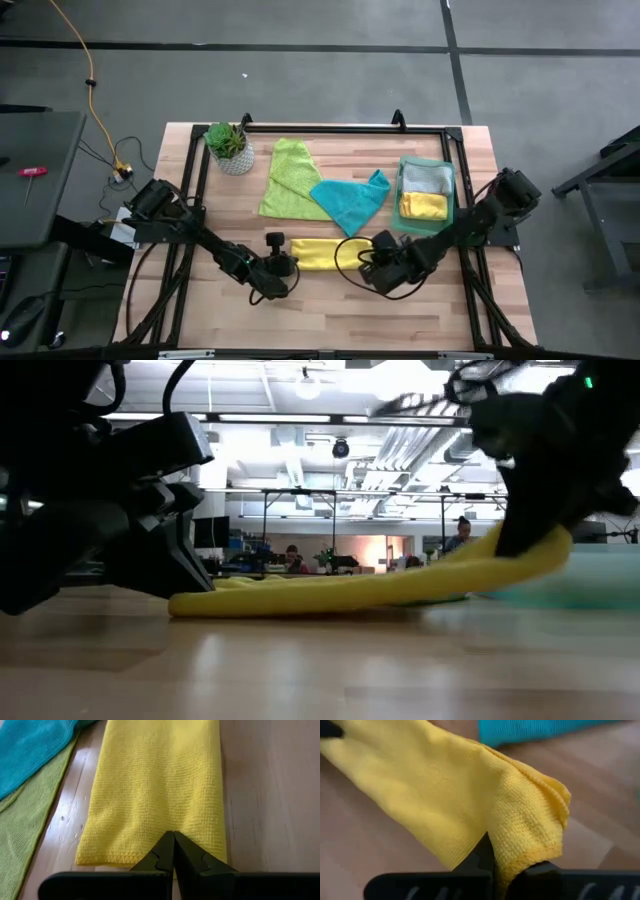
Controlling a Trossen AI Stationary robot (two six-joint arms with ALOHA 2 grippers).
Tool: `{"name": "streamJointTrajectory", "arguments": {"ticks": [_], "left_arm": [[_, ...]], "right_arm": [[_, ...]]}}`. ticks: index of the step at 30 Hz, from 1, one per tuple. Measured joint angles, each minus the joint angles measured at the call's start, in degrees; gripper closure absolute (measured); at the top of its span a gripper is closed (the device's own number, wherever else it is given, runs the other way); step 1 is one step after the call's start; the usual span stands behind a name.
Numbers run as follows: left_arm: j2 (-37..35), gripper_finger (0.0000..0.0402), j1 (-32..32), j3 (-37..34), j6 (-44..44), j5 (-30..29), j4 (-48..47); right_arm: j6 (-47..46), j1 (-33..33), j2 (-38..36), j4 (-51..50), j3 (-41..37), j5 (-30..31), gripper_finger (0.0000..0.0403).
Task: Fold microfiber towels
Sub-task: Fold the yellow microfiber cloth
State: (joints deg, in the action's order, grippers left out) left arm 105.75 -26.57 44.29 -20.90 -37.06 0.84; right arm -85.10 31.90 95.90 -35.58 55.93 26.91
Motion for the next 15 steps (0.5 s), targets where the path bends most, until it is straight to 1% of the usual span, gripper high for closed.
{"name": "streamJointTrajectory", "arguments": {"ticks": [5, 8, 12, 15], "left_arm": [[0.0, 0.0401, 0.0, 0.0, -1.0, 0.0, -0.2], [0.0, 0.0401, 0.0, 0.0, -1.3, 0.2, -0.2], [0.0, 0.0401, 0.0, 0.0, -1.4, 0.2, -0.2], [0.1, 0.0401, -0.1, 0.0, -1.5, 0.2, -0.3]], "right_arm": [[4.1, -0.5, 0.0, -8.1, 8.6, 0.3, 0.0402], [4.9, -1.5, 0.0, -9.3, 11.0, 0.3, 0.0403], [7.6, -3.3, 0.0, -6.0, 11.3, 0.5, 0.0403], [11.2, -4.5, 1.1, -0.3, 11.3, 1.1, 0.0403]]}}
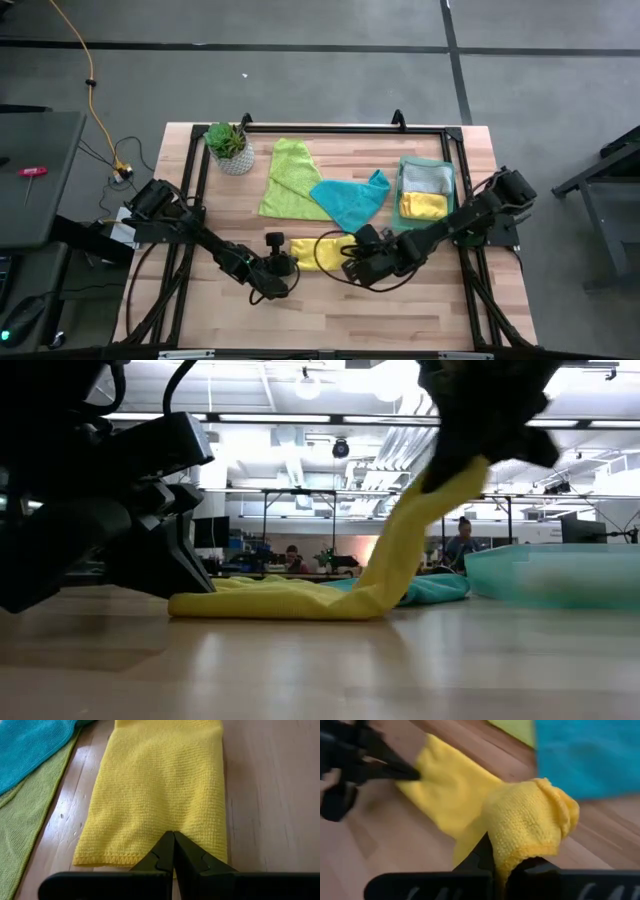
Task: Fold microfiber towels
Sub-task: Fold the yellow microfiber cloth, then put the yellow microfiber cloth into the blue bin
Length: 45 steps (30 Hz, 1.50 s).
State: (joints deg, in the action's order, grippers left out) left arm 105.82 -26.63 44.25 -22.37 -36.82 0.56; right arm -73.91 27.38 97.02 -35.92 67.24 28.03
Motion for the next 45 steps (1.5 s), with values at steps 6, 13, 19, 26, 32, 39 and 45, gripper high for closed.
{"name": "streamJointTrajectory", "arguments": {"ticks": [6, 13, 19, 26, 32, 39, 45], "left_arm": [[0.0, 0.0401, 0.0, 0.0, 0.0, -0.1, 0.0], [0.1, 0.0401, 0.0, -0.1, 0.0, -0.8, 0.8], [0.2, 0.0401, 0.0, -0.2, 0.7, -1.4, 1.0], [-3.5, 0.0401, -0.4, -0.3, 1.9, -1.3, -0.8], [-6.2, 0.0401, -0.9, -0.3, -0.4, -1.8, -6.7], [-6.6, 0.0402, -1.1, -0.2, -1.2, -2.6, -9.4], [-6.6, 0.0402, -1.3, -0.2, -3.0, -3.3, -15.5]], "right_arm": [[6.9, -1.9, 3.4, 12.0, 0.1, -0.8, 0.0403], [10.5, -4.1, 8.4, 18.3, 0.1, -1.2, 0.0403], [11.4, -5.3, 12.3, 23.6, 0.1, -1.8, 0.0403], [13.5, -5.7, 14.5, 30.0, 0.1, -2.1, 0.0403], [14.0, -5.9, 14.5, 30.8, 0.1, -2.0, 0.0397], [19.5, -6.5, 14.5, 39.0, 0.1, -5.7, 0.0296], [26.0, -6.5, 14.5, 47.2, 0.1, -6.0, 0.0199]]}}
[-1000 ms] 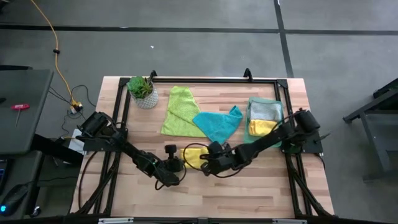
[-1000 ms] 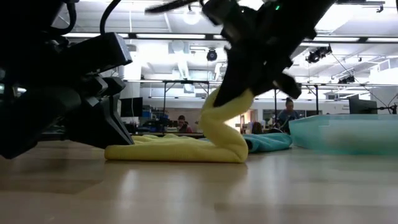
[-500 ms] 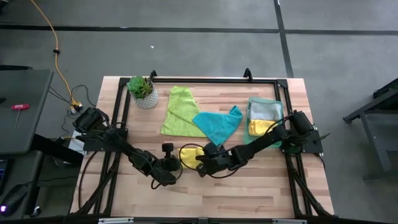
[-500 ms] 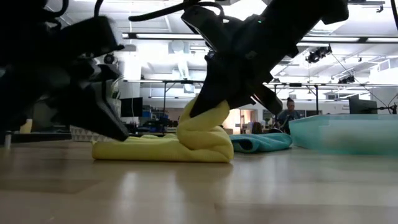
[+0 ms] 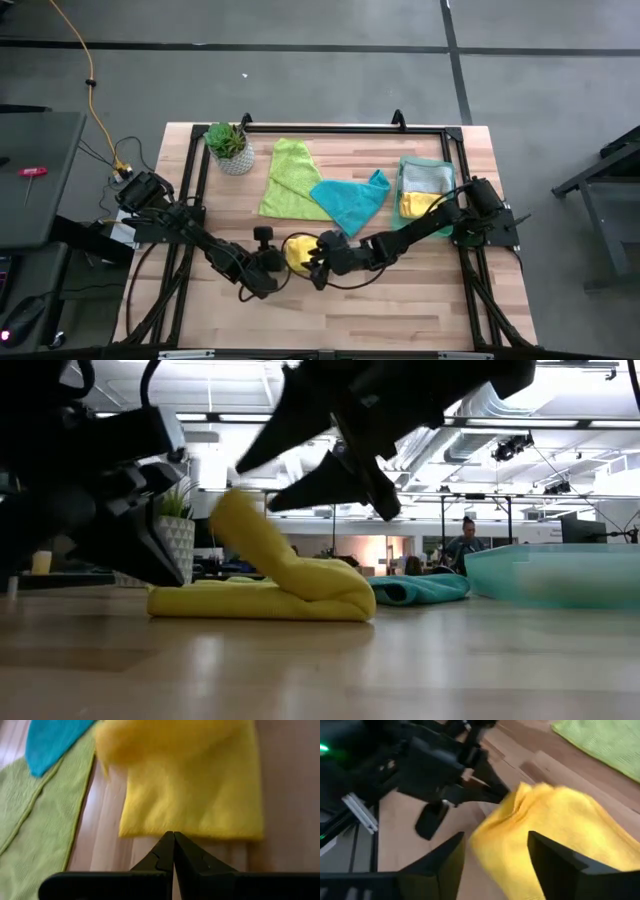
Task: Fold microfiber towels
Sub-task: Put the yellow microfiber cloth into the blue bin
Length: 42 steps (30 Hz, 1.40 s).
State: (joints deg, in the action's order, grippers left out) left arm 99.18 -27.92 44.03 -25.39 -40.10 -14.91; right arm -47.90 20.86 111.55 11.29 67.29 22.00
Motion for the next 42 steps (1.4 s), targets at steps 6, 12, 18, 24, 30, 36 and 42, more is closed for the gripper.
{"name": "streamJointTrajectory", "arguments": {"ticks": [6, 12, 18, 24, 30, 36, 42], "left_arm": [[-0.3, 0.0402, -1.2, 0.0, -4.0, 0.3, -7.9], [-5.6, 0.0402, -4.8, 0.0, -7.9, -1.9, -12.5], [-13.0, 0.0402, -8.7, 0.1, -4.2, -11.7, -2.2], [-9.9, 0.0402, -3.3, 0.1, 11.8, -2.1, 18.1], [-3.2, 0.0402, 3.6, -0.1, 14.7, 1.8, 22.3], [0.9, 0.0401, 6.6, 0.1, 11.5, 7.6, 20.1], [1.7, 0.0402, 6.1, 0.0, 9.5, 8.1, 16.4]], "right_arm": [[8.0, 0.0, -0.1, 4.0, 0.0, 0.5, 0.0172], [15.6, 1.0, -4.1, -5.4, 0.0, 6.8, 0.0171], [9.8, 4.5, -8.5, -25.2, 0.0, 16.9, 0.0171], [-0.4, 7.9, -8.4, -38.0, -2.0, 14.8, 0.0171], [-2.1, 8.8, -8.2, -26.1, -8.5, 10.5, 0.0172], [-9.7, 5.0, -8.2, -12.2, -14.9, 7.6, 0.0172], [-20.6, 1.4, -8.0, -3.7, -19.2, 0.6, 0.0172]]}}
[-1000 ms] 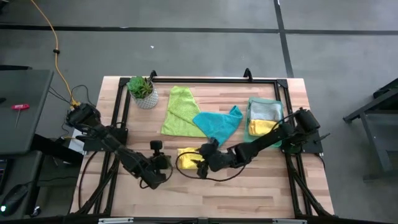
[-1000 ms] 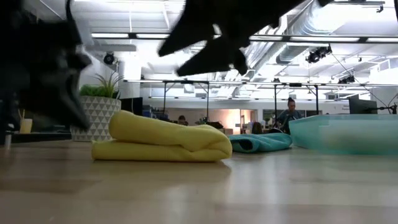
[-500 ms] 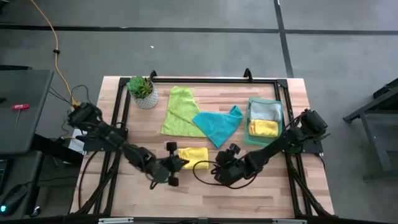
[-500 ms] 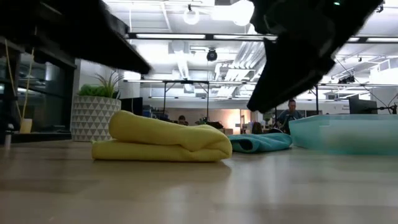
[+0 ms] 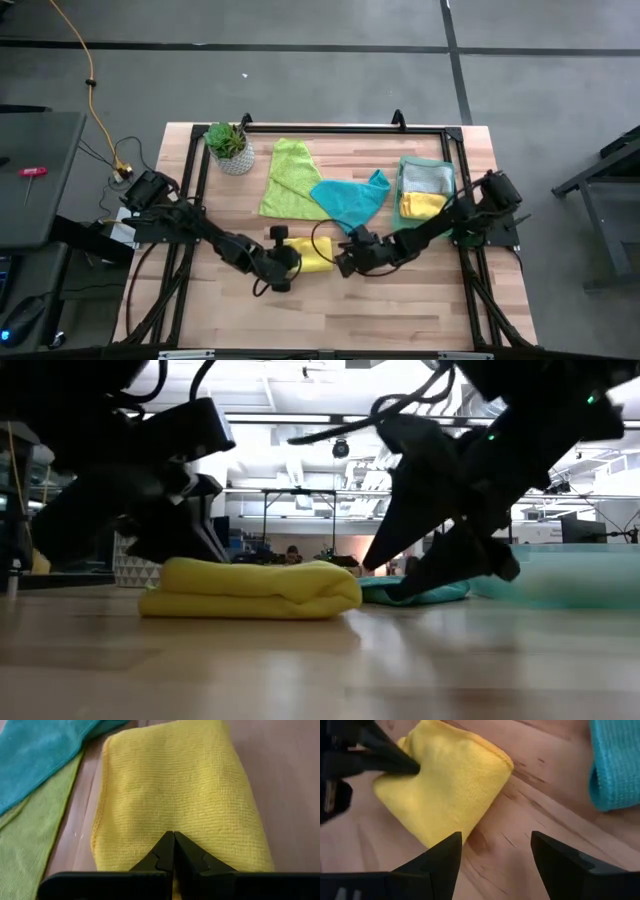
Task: Fold microfiber towels
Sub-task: Put the yellow microfiber cloth into the blue bin
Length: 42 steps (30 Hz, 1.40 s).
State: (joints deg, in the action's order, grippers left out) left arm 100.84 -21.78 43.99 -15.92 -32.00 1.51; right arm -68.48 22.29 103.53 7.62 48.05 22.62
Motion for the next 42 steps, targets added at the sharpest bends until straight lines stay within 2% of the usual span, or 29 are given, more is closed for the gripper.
{"name": "streamJointTrajectory", "arguments": {"ticks": [6, 12, 19, 33, 39, 42], "left_arm": [[2.3, 0.0401, 0.0, 0.0, 0.0, -0.3, 0.4], [6.6, 0.0402, 0.3, 0.3, 0.0, -3.1, 2.8], [6.7, 0.0402, 0.3, 0.3, 0.1, -3.3, 2.4], [6.7, 0.0402, 0.0, 0.3, 1.1, -3.3, 2.0], [6.7, 0.0402, 0.0, 0.2, 1.1, -3.3, 2.4], [6.7, 0.0402, 0.0, 0.2, 1.1, -3.2, 2.4]], "right_arm": [[-2.4, -2.3, 1.6, 6.2, -1.5, -5.6, 0.0172], [-3.6, -2.5, 4.9, 14.5, -1.5, -7.4, 0.0172], [-2.3, -2.1, 5.1, 18.8, -1.5, -8.1, 0.0172], [-3.1, -0.7, 4.7, 21.8, -1.5, -5.5, 0.0172], [-5.8, -1.0, 4.7, 19.3, -1.4, -3.1, 0.0172], [-6.9, -1.8, 4.7, 14.7, -1.4, -3.1, 0.0172]]}}
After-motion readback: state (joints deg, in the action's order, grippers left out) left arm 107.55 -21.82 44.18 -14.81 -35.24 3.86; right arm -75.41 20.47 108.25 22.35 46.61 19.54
